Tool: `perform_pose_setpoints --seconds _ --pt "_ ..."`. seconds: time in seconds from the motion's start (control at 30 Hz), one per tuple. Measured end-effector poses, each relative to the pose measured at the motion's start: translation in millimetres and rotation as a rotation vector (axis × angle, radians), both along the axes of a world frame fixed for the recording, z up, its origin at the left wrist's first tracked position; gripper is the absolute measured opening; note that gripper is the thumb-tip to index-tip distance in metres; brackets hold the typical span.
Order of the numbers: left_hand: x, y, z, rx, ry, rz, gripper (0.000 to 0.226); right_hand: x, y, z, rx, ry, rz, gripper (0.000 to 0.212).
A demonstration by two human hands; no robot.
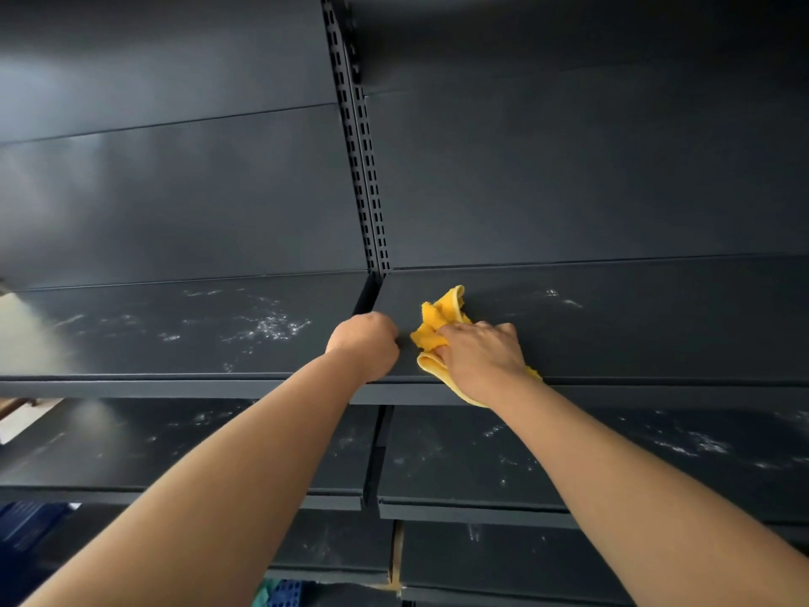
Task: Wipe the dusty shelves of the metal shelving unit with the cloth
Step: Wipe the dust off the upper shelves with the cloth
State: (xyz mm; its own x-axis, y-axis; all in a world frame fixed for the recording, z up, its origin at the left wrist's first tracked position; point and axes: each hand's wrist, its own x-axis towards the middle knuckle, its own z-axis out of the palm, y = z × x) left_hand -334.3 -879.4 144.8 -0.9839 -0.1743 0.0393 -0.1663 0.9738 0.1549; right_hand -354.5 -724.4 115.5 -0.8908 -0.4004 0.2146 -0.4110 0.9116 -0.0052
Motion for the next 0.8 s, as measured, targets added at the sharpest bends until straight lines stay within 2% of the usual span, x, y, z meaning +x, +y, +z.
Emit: perform_pose_setpoints --seconds 0.07,0.13,0.3,0.43,0.53,0.57,0.63,0.7,0.8 --pt "-3.1 -14.0 -0.8 0.205 0.088 0.046 0.020 10.2 -0.1 4.1 -0.004 -0.016 0.058 0.033" --pt "-5.1 -25.3 -2.1 0.310 0.162 0.069 0.023 22.0 6.1 12.8 -0.056 -0.095 0.129 0.033" --pt "-5.6 -25.8 0.8 0.317 0.190 0.052 0.022 32.2 23.4 45.0 -0.194 -0.355 0.172 0.026" --pt "-4.7 -12.3 14.0 0.339 0.253 0.047 0.040 -0.8 45.2 56.2 -0.422 -0.425 -0.009 0.045" --pt "-3.0 1.4 19.8 0.339 0.248 0.046 0.053 -21.8 56.7 44.9 -0.217 -0.286 -0.185 0.047" --pt "-4.0 6.1 20.4 0.343 0.239 0.044 0.053 -22.7 58.6 38.7 -0.188 -0.226 -0.185 0.046" --pt "-7.4 17.1 20.5 0.355 0.209 0.028 0.044 -18.0 59.4 27.9 -0.200 -0.171 -0.059 0.040" --pt "-13.2 30.2 18.2 0.341 0.191 -0.004 0.025 -14.5 61.8 22.1 -0.188 -0.093 0.060 0.035" --pt "-19.0 53.9 17.5 0.344 0.144 -0.055 0.026 -18.3 74.3 23.7 -0.289 0.009 0.026 0.034"
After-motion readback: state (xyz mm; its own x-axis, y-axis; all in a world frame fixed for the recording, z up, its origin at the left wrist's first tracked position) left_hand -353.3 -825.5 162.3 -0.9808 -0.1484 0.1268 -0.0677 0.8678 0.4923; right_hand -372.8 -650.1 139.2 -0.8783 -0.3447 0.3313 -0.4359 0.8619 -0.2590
